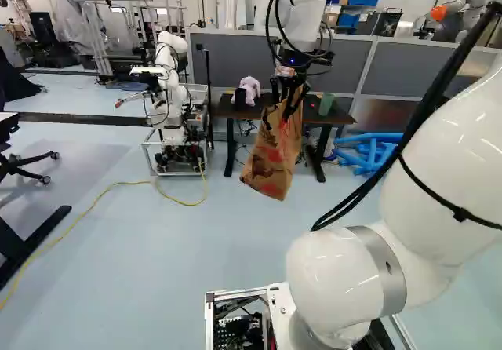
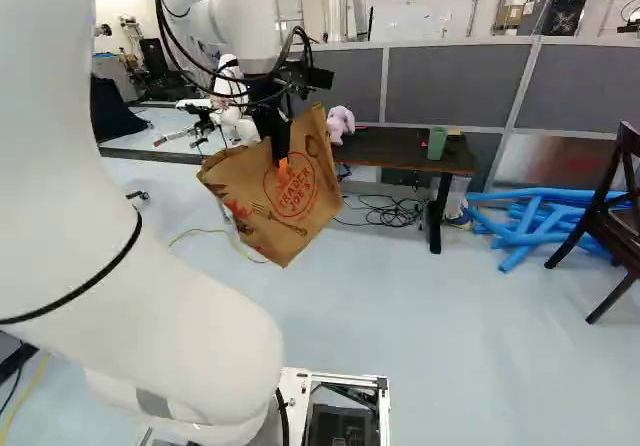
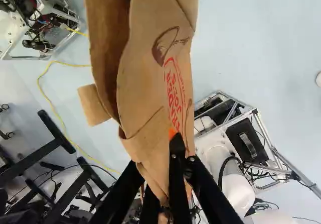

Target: Pick up the bag on the ground and place it on the table

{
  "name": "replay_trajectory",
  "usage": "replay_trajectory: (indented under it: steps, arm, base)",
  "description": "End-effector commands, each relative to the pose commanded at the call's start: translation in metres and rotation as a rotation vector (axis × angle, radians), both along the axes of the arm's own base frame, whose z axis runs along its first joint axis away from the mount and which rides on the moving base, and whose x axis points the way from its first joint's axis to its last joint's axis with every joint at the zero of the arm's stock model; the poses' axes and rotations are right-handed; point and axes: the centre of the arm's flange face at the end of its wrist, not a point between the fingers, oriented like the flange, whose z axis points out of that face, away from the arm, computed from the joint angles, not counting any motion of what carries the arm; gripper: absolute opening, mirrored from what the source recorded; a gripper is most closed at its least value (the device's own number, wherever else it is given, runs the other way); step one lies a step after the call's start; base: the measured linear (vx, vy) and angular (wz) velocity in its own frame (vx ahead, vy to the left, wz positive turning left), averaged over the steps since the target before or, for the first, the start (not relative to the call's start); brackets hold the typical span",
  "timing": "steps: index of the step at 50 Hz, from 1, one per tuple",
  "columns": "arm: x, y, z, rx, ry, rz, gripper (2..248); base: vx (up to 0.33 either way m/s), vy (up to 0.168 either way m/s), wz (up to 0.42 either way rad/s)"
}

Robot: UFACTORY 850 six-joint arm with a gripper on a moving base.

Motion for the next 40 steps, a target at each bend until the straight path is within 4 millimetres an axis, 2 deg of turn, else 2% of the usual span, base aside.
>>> replay_trajectory:
  steps: [13,40]
  arm:
    - [0.0000,0.0000,0.0000,0.000,0.000,0.000,21]
    - [0.0000,0.0000,0.0000,0.000,0.000,0.000,21]
  base:
    - [0.130,-0.070,-0.023]
    - [0.148,-0.082,-0.217]
